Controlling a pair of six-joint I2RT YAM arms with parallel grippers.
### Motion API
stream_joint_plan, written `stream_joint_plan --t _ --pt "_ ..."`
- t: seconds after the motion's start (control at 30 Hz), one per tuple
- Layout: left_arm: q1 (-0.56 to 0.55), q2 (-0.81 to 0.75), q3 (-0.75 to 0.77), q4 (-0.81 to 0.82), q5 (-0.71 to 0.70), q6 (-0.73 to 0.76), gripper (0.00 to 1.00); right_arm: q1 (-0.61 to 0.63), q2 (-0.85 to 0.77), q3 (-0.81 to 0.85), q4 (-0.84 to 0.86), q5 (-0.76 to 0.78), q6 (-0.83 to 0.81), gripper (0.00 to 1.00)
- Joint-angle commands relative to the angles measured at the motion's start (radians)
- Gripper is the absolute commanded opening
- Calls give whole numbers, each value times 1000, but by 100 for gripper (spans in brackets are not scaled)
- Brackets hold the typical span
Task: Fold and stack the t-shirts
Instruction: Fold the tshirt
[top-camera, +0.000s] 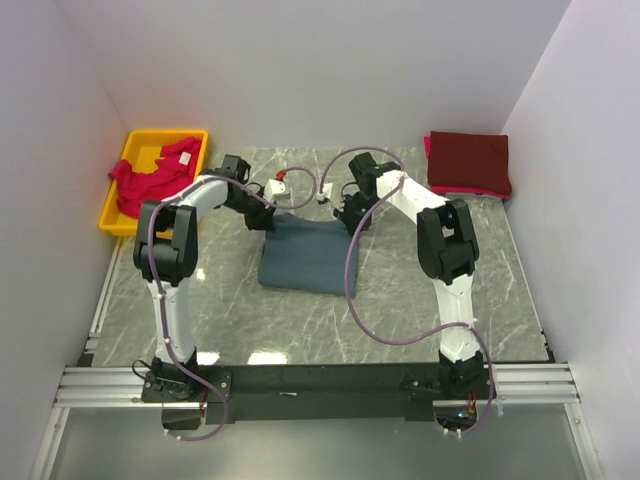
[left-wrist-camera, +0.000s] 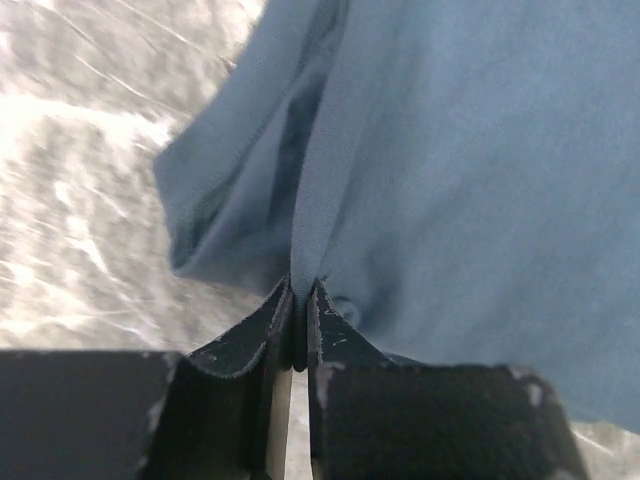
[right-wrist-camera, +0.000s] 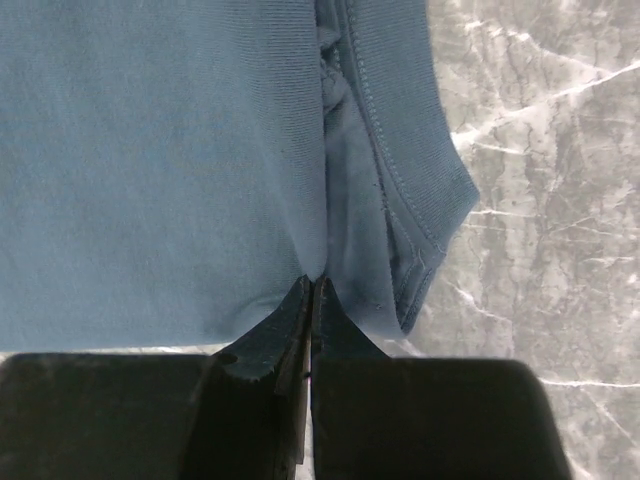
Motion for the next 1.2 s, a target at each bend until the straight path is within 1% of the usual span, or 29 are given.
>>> stream_joint_plan --t 0.0,0.03,0.07,0.1,0.13,0.2,0.3,0.33,0.37,0.4,0.43,0.47,0.5,0.53,0.6,0.63,0.67,0.7,0.73,0.77,0.8,0.83,0.87,0.93,0.97,1.0,1.03,1.07,1.17 --pt "-25 -82 -74 -11 -10 -28 13 14 -46 -14 32 38 17 0" --pt "-33 -108 -150 -14 -9 -24 13 17 -71 -43 35 26 20 0" --pt "-38 -136 -192 -14 -3 -16 13 23 -88 -62 40 21 26 0" --pt "-44 -195 -235 -14 5 -16 13 31 -105 -85 44 15 40 0" --pt "-47 -225 -316 -2 11 -20 13 37 -143 -135 49 9 46 0" --pt "-59 -307 -386 -2 20 -31 14 52 -187 -197 55 -14 64 0" --pt "-76 -406 -504 -17 40 -40 14 75 -282 -353 55 -68 106 0" --pt "-79 -427 -550 -31 49 -39 15 82 -329 -385 59 -76 113 2" --pt "-82 -449 -568 -39 54 -30 16 89 -355 -418 64 -82 121 5" --pt "-87 -484 -587 -45 59 -28 21 95 -378 -444 67 -106 145 11" --pt "-87 -501 -604 -43 57 -27 25 100 -412 -467 43 -125 158 25" --pt "-87 -516 -627 -34 49 -30 28 99 -421 -469 29 -152 176 33" --pt "-85 -539 -633 -33 45 -30 34 92 -429 -465 14 -197 223 37" --pt "-85 -549 -633 -31 45 -31 36 88 -435 -444 -14 -224 248 43" --pt "-84 -573 -608 -30 75 -37 45 50 -434 -413 -29 -275 318 43" --pt "-84 -581 -583 -22 94 -42 48 34 -425 -377 -28 -336 346 43" --pt "-88 -595 -570 11 108 -63 53 1 -414 -354 -23 -365 409 43" --pt "-94 -599 -558 42 118 -85 56 -13 -400 -309 -17 -401 444 42" --pt "-102 -601 -535 71 126 -108 58 -26 -370 -289 4 -454 483 38" --pt "-126 -599 -524 99 125 -143 59 -36 -351 -271 21 -479 523 36" --pt "-139 -583 -509 136 123 -151 60 -40 -331 -242 38 -494 599 34" --pt "-151 -567 -480 144 121 -158 61 -43 -296 -231 81 -507 639 30" --pt "-174 -551 -464 151 118 -171 62 -43 -279 -223 107 -533 709 29" --pt "-197 -498 -431 177 115 -184 65 -43 -244 -232 223 -551 799 25" --pt "-217 -469 -424 194 112 -195 65 -43 -234 -243 274 -570 898 24" --pt "-226 -455 -420 209 111 -206 65 -41 -216 -261 359 -580 941 23" --pt "-235 -442 -411 245 109 -221 65 -41 -205 -268 397 -591 983 22" --pt "-257 -417 -404 253 106 -226 65 -38 -184 -277 456 -611 1061 20" --pt "-292 -385 -388 271 111 -241 63 -30 -156 -289 521 -626 1164 19"
